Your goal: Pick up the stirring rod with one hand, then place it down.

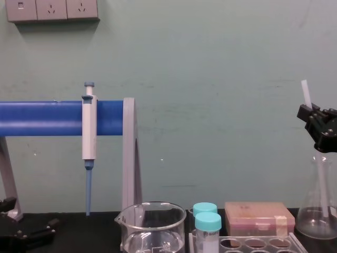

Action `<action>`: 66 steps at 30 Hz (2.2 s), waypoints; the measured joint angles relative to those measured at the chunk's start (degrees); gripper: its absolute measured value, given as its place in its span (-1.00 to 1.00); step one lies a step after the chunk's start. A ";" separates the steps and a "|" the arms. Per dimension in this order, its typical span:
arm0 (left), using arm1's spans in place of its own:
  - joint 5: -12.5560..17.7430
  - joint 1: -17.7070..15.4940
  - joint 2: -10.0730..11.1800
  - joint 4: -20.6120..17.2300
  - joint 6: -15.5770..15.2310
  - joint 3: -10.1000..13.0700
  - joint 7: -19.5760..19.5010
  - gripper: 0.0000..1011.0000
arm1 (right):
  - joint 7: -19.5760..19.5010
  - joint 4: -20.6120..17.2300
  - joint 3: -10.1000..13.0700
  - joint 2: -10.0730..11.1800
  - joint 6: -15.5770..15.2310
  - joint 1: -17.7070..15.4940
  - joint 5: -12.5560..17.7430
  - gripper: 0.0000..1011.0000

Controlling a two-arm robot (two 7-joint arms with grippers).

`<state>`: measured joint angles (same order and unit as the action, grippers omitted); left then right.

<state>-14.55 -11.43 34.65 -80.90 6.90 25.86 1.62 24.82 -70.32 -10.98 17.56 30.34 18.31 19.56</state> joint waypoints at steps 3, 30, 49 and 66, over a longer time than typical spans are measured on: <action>0.00 0.00 0.00 0.00 0.00 0.00 0.00 0.98 | 0.00 0.00 0.00 0.00 0.00 0.00 0.00 -0.87; 0.00 0.00 0.00 0.00 0.00 0.00 0.00 0.98 | 0.00 0.00 0.00 0.00 0.00 0.00 0.00 -0.87; 0.00 0.01 0.00 0.00 0.00 0.00 0.00 0.98 | 0.00 0.00 0.00 0.00 0.00 0.00 0.00 -0.87; 0.00 0.00 0.00 0.00 0.00 0.00 0.00 0.98 | 0.00 0.00 0.00 0.00 0.00 0.00 0.00 -0.87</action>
<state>-14.55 -11.43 34.65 -80.90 6.91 25.86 1.62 24.82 -70.31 -10.98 17.56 30.34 18.31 19.56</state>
